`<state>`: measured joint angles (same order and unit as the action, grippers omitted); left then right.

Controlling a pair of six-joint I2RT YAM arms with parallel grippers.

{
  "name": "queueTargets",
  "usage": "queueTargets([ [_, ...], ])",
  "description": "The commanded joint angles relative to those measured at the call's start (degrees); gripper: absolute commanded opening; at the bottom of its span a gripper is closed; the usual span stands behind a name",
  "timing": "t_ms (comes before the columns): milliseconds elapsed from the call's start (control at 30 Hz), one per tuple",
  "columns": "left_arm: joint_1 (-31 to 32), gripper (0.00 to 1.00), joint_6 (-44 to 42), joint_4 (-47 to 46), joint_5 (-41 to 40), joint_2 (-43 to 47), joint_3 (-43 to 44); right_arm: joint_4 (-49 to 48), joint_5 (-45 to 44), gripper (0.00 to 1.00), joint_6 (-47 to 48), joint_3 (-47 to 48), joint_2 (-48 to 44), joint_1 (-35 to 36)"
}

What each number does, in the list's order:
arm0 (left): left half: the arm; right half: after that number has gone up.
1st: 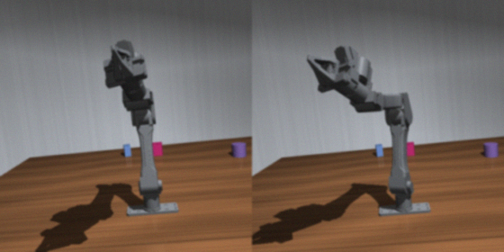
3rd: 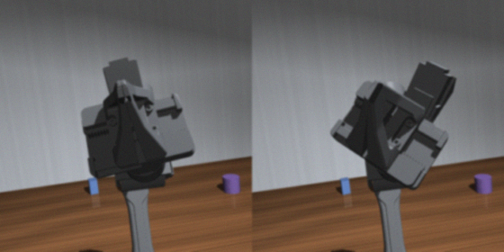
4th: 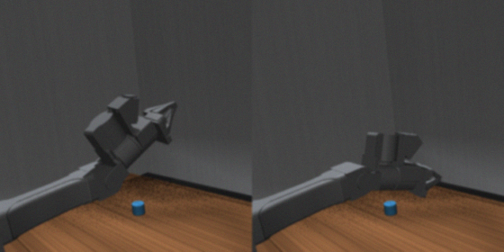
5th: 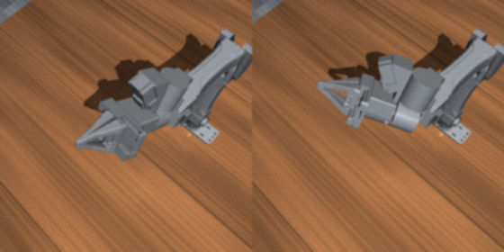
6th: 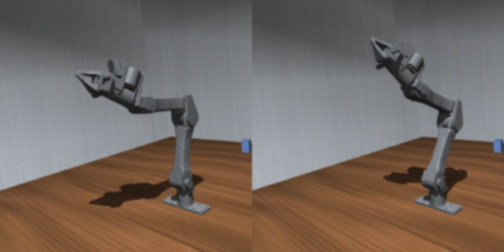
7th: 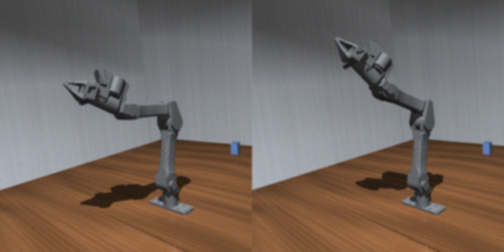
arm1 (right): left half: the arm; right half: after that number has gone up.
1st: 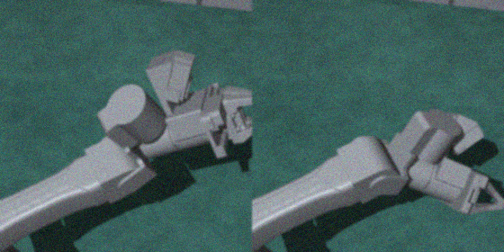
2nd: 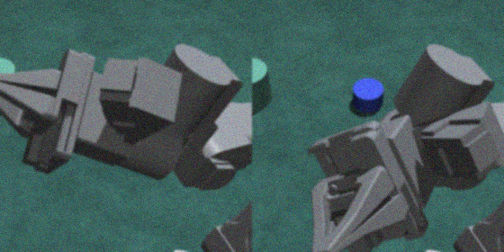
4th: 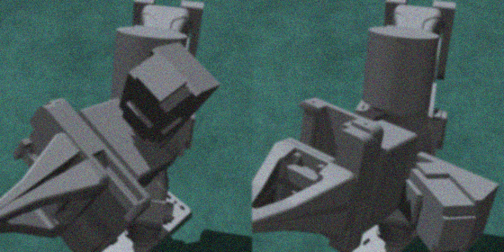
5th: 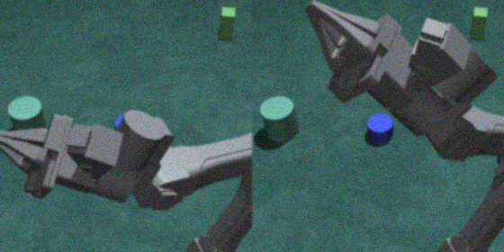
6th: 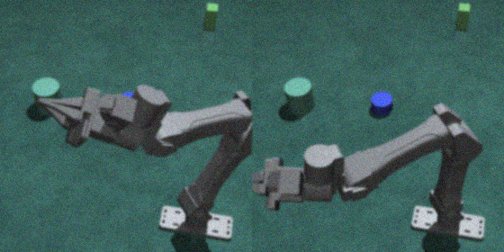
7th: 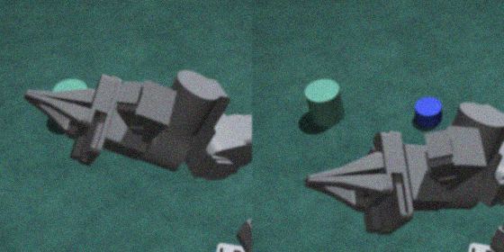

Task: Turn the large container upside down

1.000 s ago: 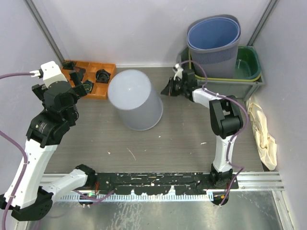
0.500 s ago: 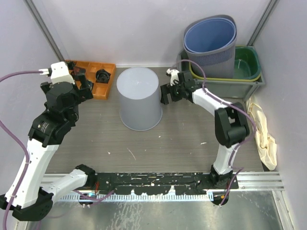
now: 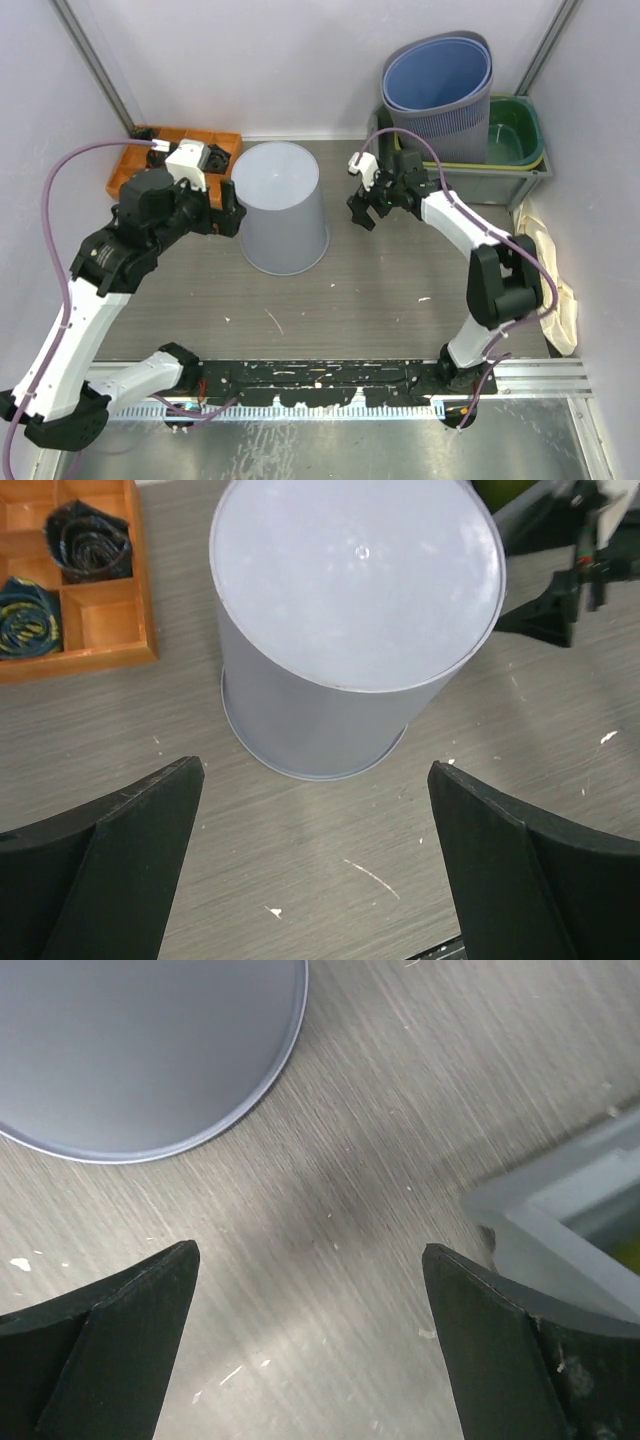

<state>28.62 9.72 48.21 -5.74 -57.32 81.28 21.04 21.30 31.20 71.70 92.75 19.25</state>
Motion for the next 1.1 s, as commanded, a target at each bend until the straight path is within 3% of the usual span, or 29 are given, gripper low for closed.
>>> queueTargets([
  [0,0.2,0.98,0.1,-3.4,-1.7,3.3,4.9,-9.6,26.8,1.0,14.3,3.1,8.0,-5.9],
  [133,0.1,0.98,3.2,-3.8,-4.7,3.1,4.6,-7.7,39.2,1.0,13.4,15.9,19.3,-5.7],
  [233,0.5,0.98,7.4,-4.7,-5.7,0.7,4.8,-1.9,40.3,1.0,13.0,23.2,23.7,0.1],
  [333,8.6,0.98,6.3,-1.7,-16.2,-6.7,10.1,-13.0,31.2,1.0,13.2,14.5,19.7,9.9],
  [400,14.6,0.98,3.3,-1.2,-23.1,-11.9,14.7,-21.8,23.0,1.0,7.7,11.3,19.5,16.0],
  [500,16.6,0.98,1.5,-2.2,-20.6,-19.1,22.2,-31.8,14.3,1.0,-4.7,13.8,23.6,21.1],
  [567,16.6,0.98,0.5,-4.1,-17.0,-21.9,24.7,-34.3,6.1,1.0,-6.3,17.6,25.2,22.5],
  [700,16.6,0.98,0.0,-4.6,-16.3,-25.3,24.7,-17.7,-11.6,1.0,2.4,29.1,21.5,22.2],
  [800,16.6,0.98,1.2,-10.1,-20.3,-19.3,14.2,-5.4,-22.1,1.0,8.9,35.0,14.7,20.8],
  [867,16.6,0.98,1.9,-19.7,-23.7,-8.9,2.9,5.6,-30.8,1.0,13.2,43.2,13.3,20.2],
  [900,16.6,0.98,1.4,-30.2,-24.0,-0.5,-3.9,9.6,-33.0,1.0,14.8,47.2,12.7,18.5],
  [933,16.6,0.98,0.7,-36.3,-24.0,5.3,-11.5,12.9,-33.2,1.0,15.5,49.2,11.3,16.8],
  [967,16.6,0.98,0.3,-39.0,-25.1,9.2,-13.9,14.5,-32.2,1.0,15.7,50.2,9.8,15.0],
  [1067,16.1,0.98,-2.5,-30.9,-33.2,8.1,-10.1,13.8,-31.0,1.0,14.4,55.7,7.3,10.7],
])
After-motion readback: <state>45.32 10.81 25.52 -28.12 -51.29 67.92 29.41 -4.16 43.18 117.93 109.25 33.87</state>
